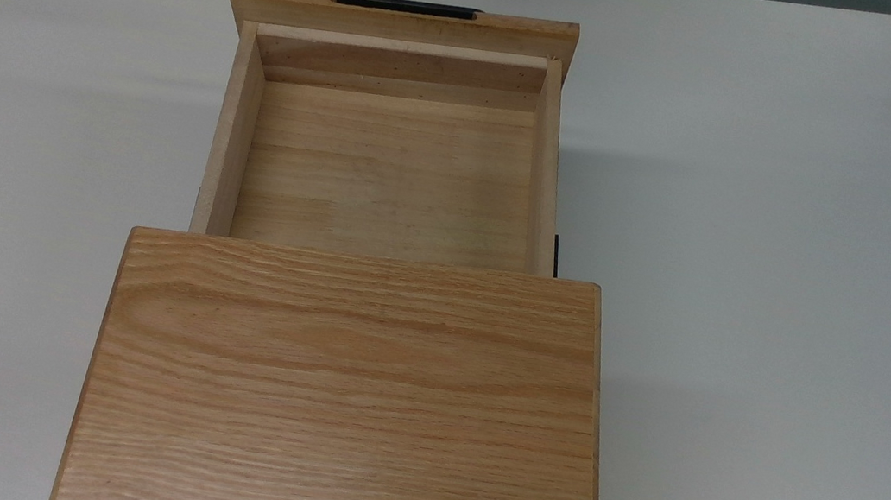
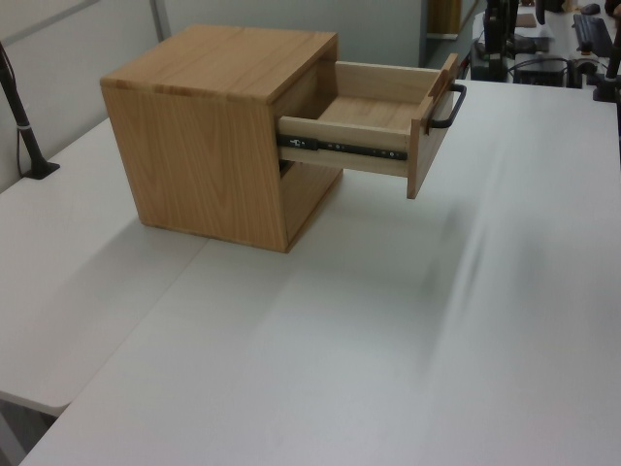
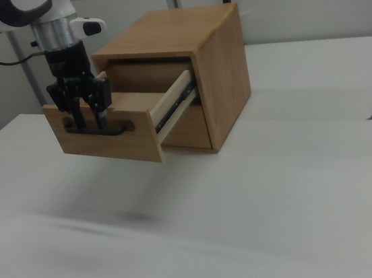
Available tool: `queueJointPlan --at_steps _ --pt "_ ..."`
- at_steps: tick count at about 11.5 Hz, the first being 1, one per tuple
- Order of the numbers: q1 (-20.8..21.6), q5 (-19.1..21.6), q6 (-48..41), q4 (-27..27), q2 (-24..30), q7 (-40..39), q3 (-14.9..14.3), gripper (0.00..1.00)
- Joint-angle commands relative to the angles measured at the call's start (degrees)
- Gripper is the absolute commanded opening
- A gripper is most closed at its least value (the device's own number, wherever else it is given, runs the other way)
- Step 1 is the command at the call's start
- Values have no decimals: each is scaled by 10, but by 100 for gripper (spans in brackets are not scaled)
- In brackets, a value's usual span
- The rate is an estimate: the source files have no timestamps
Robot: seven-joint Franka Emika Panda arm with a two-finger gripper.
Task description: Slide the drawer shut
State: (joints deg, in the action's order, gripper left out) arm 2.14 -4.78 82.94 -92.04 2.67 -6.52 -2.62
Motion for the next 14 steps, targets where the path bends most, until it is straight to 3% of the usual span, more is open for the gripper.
queueJointPlan --at_steps 1,3,9,14 --pt "3 26 -24 8 0 -17 -2 10" --pt "6 31 -23 4 -3 -17 3 2" --pt "38 57 -12 -2 -34 -11 4 0" --pt "50 77 119 -19 -61 19 4 0"
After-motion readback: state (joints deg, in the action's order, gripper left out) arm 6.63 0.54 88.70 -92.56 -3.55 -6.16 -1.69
